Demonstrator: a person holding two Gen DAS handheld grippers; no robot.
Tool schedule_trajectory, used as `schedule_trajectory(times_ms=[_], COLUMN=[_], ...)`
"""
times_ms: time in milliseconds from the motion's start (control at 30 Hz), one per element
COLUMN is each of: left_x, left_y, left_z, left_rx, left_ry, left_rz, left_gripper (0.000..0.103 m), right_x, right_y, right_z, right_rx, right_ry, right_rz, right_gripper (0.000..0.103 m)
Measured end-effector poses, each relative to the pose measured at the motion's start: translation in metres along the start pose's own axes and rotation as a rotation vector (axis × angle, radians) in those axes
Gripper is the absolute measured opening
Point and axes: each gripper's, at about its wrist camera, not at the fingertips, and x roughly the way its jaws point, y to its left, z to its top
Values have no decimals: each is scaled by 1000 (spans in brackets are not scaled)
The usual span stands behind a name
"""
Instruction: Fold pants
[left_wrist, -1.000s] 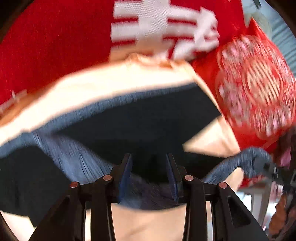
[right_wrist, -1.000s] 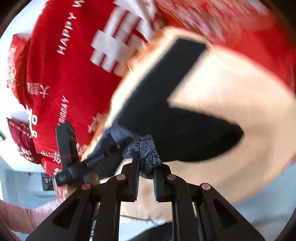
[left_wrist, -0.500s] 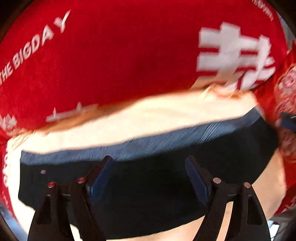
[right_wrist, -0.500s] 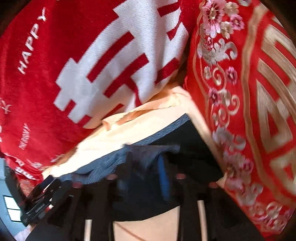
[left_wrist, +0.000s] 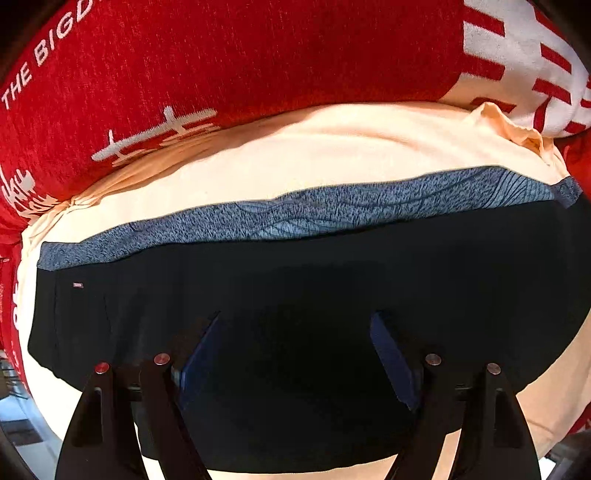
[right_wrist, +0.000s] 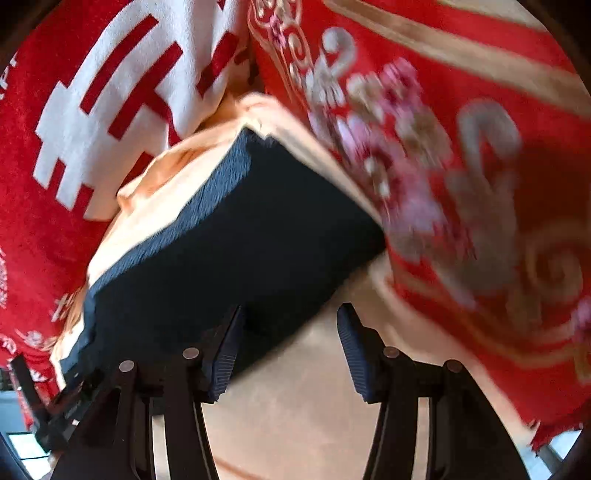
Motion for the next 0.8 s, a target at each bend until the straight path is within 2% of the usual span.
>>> schedule_trajectory(times_ms=[33, 133, 200, 233, 267, 300, 333, 400, 467, 500, 600, 667, 767, 800], left_x=[-5, -7, 6, 11, 11, 8, 5, 5, 7, 11, 24, 37, 53, 58], left_y=[1, 1, 5, 7, 11, 15, 18, 19, 14, 9, -4, -10, -2, 3], left_z=[1, 8, 11, 12, 13, 14, 15, 22, 24, 30, 47, 56, 70, 75], left_rx=[-2, 6, -5, -20, -37, -50, -53, -33, -11, -8, -34, -55, -82, -89], left_ry=[-22, -55, -4, 14, 17, 4, -11, -32, -40, -46, -62, -55, -77, -72], left_rz=[1, 27, 50, 59, 54, 43, 35, 17, 15, 17, 10, 24, 57, 77], left_gripper=[81, 81, 81, 81, 81, 81, 81, 81, 81, 81, 81, 81, 81, 81], right_x=[1, -21, -27, -20, -7, 0, -4, -28, -47, -47, -28, 4, 50, 57], right_y=[3, 17, 19, 15, 6, -3, -9, -7, 11, 24, 58, 87, 107, 107], right_z=[4, 12, 13, 14, 14, 14, 12, 6, 1, 3, 14, 24, 26, 30], right_rx=[-8, -60, -81, -71, -49, -15, 16, 0, -108, -161, -283, -348, -398, -413], right_ry=[4, -76, -92, -65, 11, 69, 78, 12, -51, -54, -20, 14, 81, 65], right_rz=[-21, -27, -71, -88, -121, -141, -122, -84, -40, -23, 41, 68, 46, 31], right_gripper=[10, 8, 9, 13, 22, 26, 26, 26, 26, 26, 26, 26, 26, 26])
